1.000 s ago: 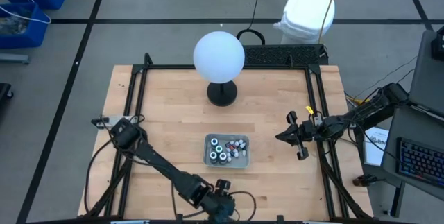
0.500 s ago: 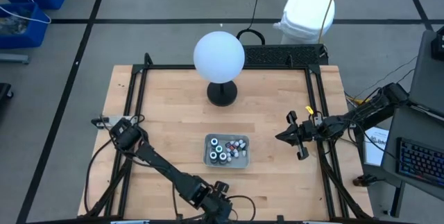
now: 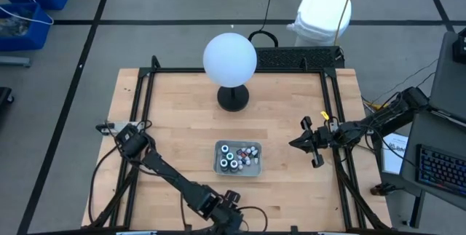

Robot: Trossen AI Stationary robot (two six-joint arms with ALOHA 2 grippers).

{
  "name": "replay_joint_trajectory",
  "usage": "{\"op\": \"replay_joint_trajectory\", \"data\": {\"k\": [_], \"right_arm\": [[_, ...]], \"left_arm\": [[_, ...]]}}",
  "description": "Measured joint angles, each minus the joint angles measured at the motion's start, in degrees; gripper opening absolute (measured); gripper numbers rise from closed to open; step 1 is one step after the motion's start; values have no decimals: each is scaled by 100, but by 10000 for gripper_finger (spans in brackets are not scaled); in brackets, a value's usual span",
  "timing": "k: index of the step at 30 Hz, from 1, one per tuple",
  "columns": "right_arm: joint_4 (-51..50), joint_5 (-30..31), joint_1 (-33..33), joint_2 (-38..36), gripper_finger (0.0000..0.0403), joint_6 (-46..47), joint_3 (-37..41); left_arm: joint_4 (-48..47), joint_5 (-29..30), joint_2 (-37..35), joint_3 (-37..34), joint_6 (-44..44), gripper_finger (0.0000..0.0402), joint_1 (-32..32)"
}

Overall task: Pick & Place food coloring
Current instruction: Put the small black food coloring bottle into the gray bin

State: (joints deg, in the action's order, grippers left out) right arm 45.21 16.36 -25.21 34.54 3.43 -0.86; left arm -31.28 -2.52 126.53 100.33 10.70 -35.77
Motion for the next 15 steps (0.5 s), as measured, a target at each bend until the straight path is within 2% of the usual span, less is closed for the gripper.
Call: {"op": "replay_joint_trajectory", "data": {"k": [8,15], "right_arm": [[11,4,0,0,0,-113,0],[4,3,0,2,0,23,0]], "left_arm": [[134,196,116,2,-110,211,2],[172,11,256,-9,-133,211,2]]}}
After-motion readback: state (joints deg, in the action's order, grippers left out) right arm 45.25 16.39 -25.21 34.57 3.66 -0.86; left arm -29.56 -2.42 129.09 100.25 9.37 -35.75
